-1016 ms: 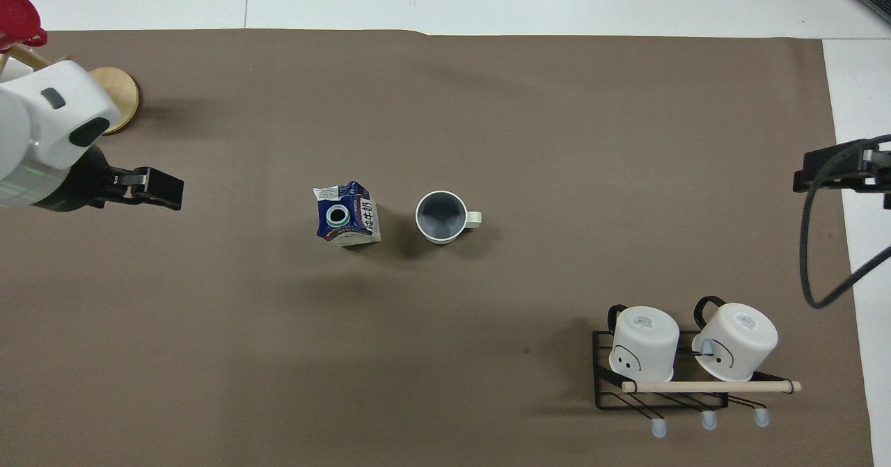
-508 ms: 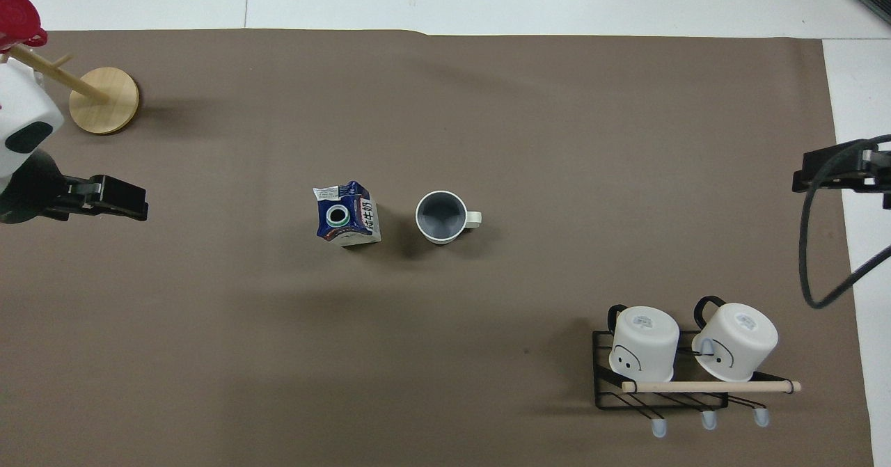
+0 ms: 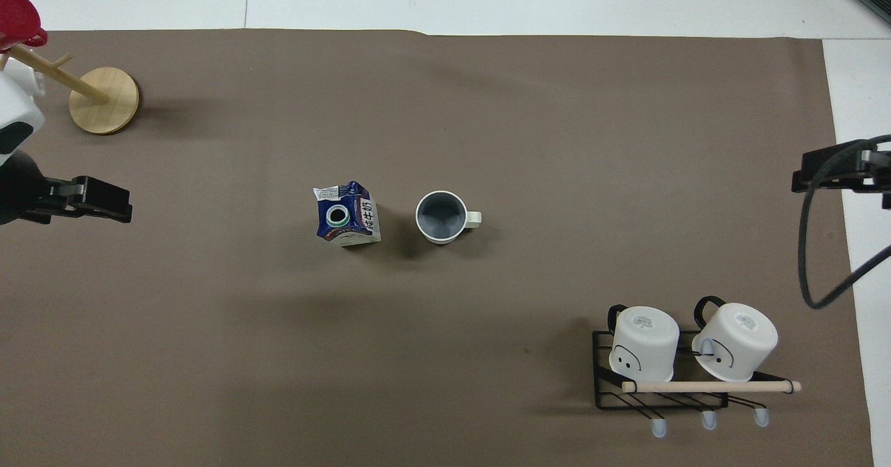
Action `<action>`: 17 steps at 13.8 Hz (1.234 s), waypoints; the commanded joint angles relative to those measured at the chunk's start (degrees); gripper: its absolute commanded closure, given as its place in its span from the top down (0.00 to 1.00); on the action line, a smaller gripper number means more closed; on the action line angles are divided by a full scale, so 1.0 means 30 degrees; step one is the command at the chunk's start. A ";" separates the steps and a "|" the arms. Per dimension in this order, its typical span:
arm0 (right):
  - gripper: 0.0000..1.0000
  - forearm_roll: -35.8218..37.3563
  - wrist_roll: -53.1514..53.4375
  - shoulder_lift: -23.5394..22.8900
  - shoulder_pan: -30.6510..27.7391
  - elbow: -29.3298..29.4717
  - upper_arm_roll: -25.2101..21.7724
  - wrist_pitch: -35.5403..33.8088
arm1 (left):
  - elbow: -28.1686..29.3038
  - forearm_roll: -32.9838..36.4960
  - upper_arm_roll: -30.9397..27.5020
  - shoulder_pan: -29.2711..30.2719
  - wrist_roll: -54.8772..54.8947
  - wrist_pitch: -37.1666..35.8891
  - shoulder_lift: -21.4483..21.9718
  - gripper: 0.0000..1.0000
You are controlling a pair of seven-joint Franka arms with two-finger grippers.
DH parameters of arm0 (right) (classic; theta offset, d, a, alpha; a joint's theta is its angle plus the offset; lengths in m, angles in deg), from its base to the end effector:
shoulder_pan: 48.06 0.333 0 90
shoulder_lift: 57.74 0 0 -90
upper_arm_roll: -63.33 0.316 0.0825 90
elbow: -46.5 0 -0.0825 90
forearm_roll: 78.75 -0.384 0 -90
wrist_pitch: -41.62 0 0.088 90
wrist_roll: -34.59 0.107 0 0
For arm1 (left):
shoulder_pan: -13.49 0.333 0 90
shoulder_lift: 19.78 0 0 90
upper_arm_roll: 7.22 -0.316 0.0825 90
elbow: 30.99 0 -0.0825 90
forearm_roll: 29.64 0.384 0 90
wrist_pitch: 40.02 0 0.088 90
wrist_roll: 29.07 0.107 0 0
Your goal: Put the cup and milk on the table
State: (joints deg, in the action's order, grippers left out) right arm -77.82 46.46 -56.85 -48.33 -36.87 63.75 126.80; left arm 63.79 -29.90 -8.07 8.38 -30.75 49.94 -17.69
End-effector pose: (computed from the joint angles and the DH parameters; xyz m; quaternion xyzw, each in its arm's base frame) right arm 0.5404 -0.0004 0.6796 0.9944 -0.1029 0.0243 0.0056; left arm 0.5397 -0.0405 0.6051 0.9995 -0.0225 -0.0239 0.0013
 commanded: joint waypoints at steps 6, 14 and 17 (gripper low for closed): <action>1.00 -0.0370 -0.0265 0.0320 -0.0116 -0.0363 0.0063 -0.0092 | -0.0187 0.0262 0.0048 0.0121 0.0089 -0.1101 0.0563 1.00; 1.00 -0.0370 -0.0236 0.0437 -0.0057 -0.0509 0.0093 -0.0092 | -0.0216 0.0350 -0.0535 0.0151 0.0642 -0.1422 0.0592 1.00; 1.00 -0.0370 -0.0236 0.0437 -0.0057 -0.0509 0.0093 -0.0092 | -0.0188 0.0350 -0.0830 0.0122 0.1290 -0.1453 0.0592 1.00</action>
State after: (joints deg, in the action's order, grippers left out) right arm -77.82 46.46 -56.80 -48.18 -37.11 63.84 126.80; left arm 63.79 -29.73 -10.39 8.52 -28.31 46.98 -16.23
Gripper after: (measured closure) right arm 0.000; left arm 0.000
